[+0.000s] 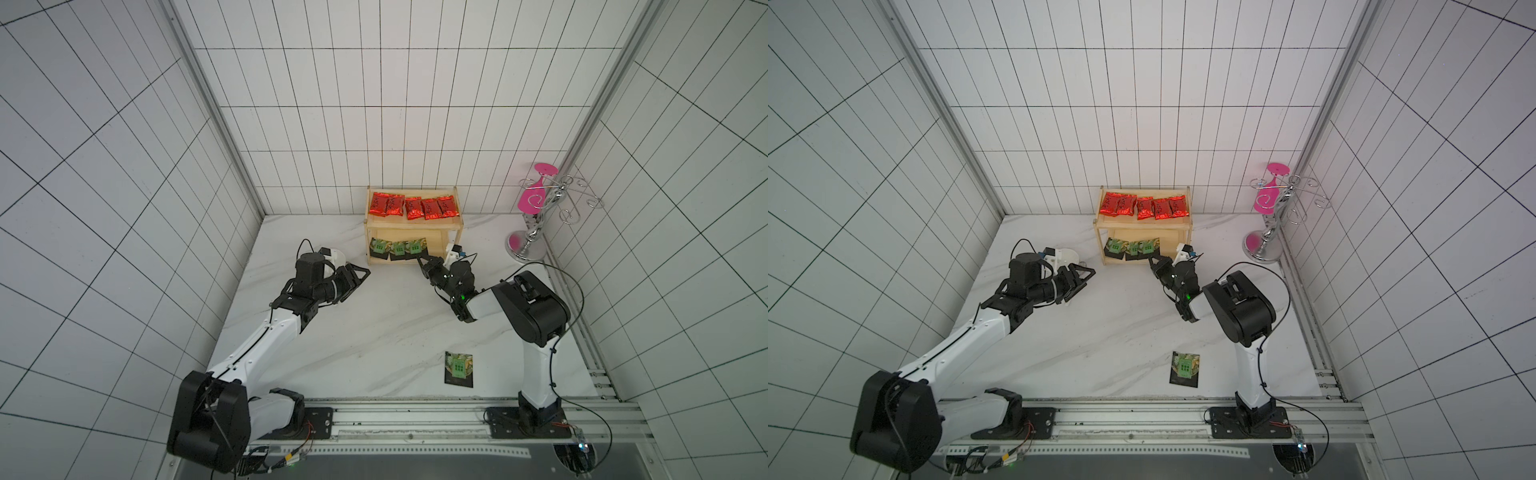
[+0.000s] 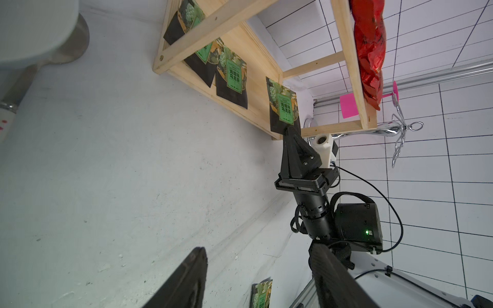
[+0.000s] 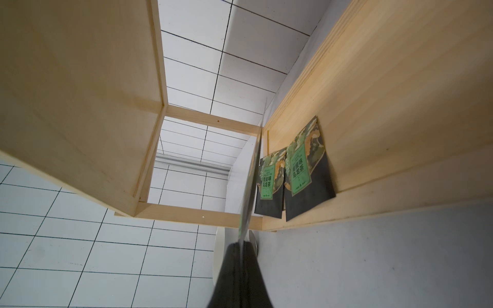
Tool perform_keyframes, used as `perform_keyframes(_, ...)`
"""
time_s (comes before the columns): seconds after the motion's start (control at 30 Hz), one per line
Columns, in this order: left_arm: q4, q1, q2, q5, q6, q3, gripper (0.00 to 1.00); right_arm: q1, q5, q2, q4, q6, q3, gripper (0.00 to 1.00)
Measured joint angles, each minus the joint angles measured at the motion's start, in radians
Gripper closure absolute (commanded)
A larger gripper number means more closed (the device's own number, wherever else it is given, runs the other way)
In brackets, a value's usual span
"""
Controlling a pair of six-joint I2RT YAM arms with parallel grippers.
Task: Place the tea bags on the shelf by color
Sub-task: Place the tea bag on the shelf.
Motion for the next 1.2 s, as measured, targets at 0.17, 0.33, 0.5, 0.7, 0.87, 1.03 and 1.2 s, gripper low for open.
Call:
perform_keyframes(0.17,-0.014,0.014,0.000,0.010,0.008,-0.009,0.34,-0.021,0.002,0.072,0.009,0.024,0.050,1.00)
perform_keyframes(0.33,-0.020,0.019,0.000,0.020,0.011,-0.018,0.34,-0.035,-0.004,0.128,0.011,0.054,0.077,1.00)
perform_keyframes(0.5,-0.015,0.023,0.005,0.033,0.011,-0.027,0.34,-0.040,-0.008,0.162,0.016,0.084,0.105,1.00)
perform_keyframes(0.7,-0.010,0.024,0.010,0.040,0.010,-0.032,0.34,-0.052,-0.031,0.190,0.026,0.112,0.137,1.00)
perform_keyframes(0.87,0.003,0.024,0.011,0.044,0.011,-0.032,0.34,-0.063,-0.049,0.201,0.038,0.130,0.145,1.00)
perform_keyframes(1.03,0.003,0.025,0.013,0.044,0.011,-0.032,0.34,-0.072,-0.069,0.241,0.040,0.158,0.187,1.00)
perform_keyframes(1.2,0.003,0.026,0.014,0.045,0.011,-0.032,0.34,-0.079,-0.081,0.262,0.030,0.193,0.205,1.00)
